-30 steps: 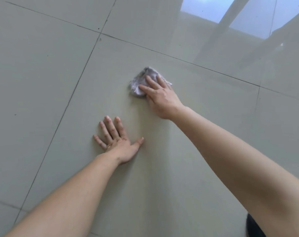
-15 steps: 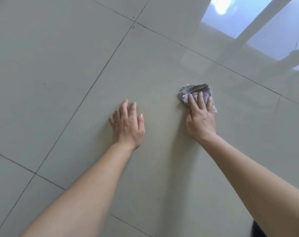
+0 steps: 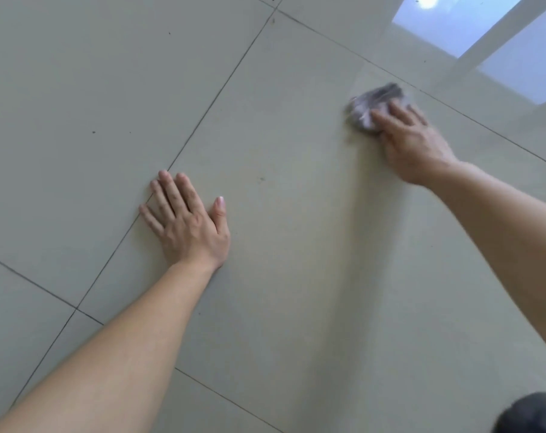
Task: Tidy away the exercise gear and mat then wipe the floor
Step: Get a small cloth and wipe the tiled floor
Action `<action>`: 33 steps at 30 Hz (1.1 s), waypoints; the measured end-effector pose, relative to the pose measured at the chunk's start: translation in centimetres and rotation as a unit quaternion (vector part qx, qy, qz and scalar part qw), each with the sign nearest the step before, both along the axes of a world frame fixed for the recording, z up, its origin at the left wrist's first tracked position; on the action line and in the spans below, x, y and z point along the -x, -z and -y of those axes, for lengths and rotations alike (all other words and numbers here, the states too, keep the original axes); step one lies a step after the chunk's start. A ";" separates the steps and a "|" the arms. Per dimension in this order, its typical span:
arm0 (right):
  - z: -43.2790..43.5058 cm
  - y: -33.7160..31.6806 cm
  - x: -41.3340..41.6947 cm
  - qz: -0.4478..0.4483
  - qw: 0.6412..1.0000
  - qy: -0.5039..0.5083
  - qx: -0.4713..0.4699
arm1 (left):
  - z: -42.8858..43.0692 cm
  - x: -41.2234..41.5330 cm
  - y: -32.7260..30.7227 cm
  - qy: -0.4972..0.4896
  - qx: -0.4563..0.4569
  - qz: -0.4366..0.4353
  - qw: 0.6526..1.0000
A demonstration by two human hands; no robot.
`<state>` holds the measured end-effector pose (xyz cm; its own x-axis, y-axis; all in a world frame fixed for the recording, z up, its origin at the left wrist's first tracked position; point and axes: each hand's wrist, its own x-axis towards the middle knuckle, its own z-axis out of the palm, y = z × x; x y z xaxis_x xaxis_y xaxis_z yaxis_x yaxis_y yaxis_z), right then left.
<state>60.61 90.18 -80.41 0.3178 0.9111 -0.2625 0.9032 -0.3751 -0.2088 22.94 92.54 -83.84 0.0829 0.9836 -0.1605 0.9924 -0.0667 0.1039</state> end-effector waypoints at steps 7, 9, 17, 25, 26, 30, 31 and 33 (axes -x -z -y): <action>-6.7 0.9 6.2 -0.026 0.982 0.174 -0.063 | 0.1 -0.1 0.2 0.000 -0.024 -0.012 1.000; -5.8 1.3 12.0 -0.043 0.994 -0.006 -0.097 | 0.1 -0.1 0.2 0.000 -0.026 -0.009 1.000; -3.2 2.2 10.4 -0.042 0.896 -0.434 -0.087 | 0.1 0.0 0.1 0.000 -0.039 0.003 0.999; -14.5 1.2 6.7 -0.019 0.985 0.145 -0.088 | 0.1 0.0 -0.1 0.002 -0.034 -0.006 0.999; -14.8 1.4 8.8 -0.029 0.990 0.099 -0.096 | 0.1 0.0 -0.1 0.004 -0.034 -0.004 0.999; -10.5 3.0 17.1 -0.052 0.945 -0.284 -0.156 | 0.1 0.1 -0.1 0.000 -0.034 0.001 0.999; -9.6 2.8 17.8 -0.069 0.922 -0.363 -0.118 | 0.0 0.0 -0.1 -0.001 -0.036 0.001 0.999; -11.2 1.7 16.2 -0.089 0.870 -0.477 -0.082 | 0.0 -0.1 -0.1 -0.001 -0.039 -0.001 0.999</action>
